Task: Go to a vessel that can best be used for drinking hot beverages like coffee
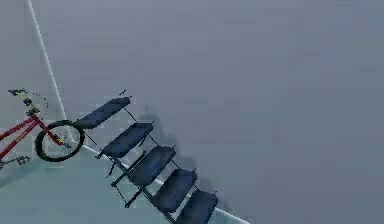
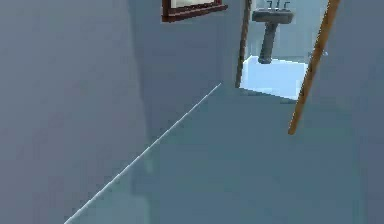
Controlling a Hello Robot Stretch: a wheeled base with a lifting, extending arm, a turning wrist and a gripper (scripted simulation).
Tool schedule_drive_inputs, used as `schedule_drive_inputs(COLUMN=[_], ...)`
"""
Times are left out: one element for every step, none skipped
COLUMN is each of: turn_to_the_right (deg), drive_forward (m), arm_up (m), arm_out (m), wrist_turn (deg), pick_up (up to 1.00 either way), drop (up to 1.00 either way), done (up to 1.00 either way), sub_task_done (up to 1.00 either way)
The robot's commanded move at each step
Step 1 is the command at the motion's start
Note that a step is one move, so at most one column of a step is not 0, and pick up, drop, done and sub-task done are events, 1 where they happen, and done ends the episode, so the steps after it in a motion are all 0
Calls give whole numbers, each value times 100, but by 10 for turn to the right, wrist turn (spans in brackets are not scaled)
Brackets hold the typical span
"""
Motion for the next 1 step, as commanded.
schedule_drive_inputs(turn_to_the_right=[-450], drive_forward=[0], arm_up=[0], arm_out=[0], wrist_turn=[0], pick_up=[0], drop=[0], done=[0], sub_task_done=[0])
